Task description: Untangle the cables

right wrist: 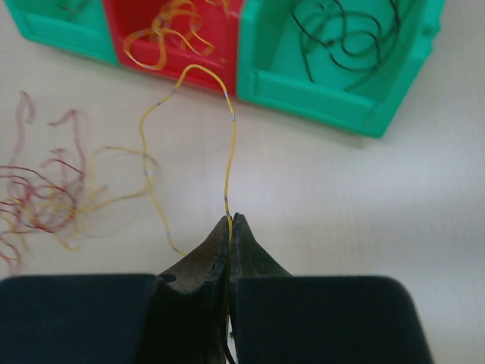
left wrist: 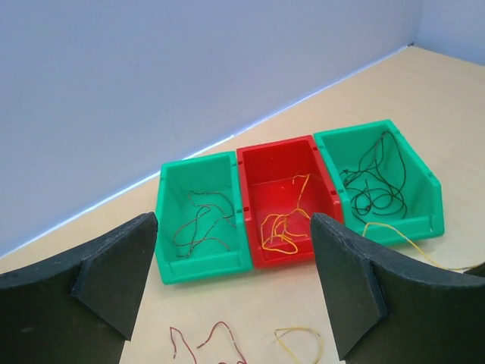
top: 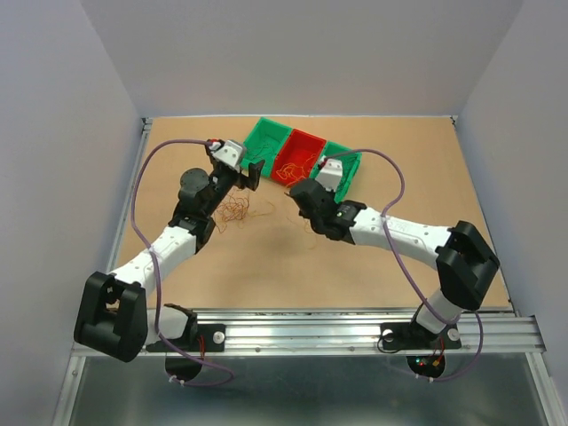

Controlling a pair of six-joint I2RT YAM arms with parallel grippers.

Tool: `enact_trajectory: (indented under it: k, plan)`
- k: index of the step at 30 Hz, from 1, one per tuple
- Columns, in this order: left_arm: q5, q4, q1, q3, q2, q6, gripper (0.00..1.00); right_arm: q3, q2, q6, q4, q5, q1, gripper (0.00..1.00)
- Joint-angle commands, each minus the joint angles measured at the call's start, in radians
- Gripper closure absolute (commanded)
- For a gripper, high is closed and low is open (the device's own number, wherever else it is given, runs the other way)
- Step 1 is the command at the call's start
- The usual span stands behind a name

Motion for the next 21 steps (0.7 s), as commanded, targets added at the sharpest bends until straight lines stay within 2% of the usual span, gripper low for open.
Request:
enact_trajectory:
  k: [1,9,12,17,21]
  plan:
    - [-0.003,0.102,0.067,-0.002,-0.037,-0.104,0.07,0.218,0.044,-0.155,0.081,-0.017,-0.034,1.00]
    - [-0.026,0.107,0.075,-0.003,-0.037,-0.118,0.08,0.444,0.188,-0.193,0.083,-0.095,-0.159,0.99]
    - [-0.023,0.106,0.075,0.003,-0.024,-0.116,0.08,0.482,0.230,-0.172,0.081,-0.100,-0.194,0.99]
    - [-0.010,0.086,0.075,0.027,0.019,-0.107,0.08,0.574,0.339,-0.160,0.083,-0.057,-0.240,1.00]
    - [0.005,0.057,0.075,0.061,0.077,-0.092,0.08,0.637,0.366,-0.140,0.086,-0.028,-0.263,0.99]
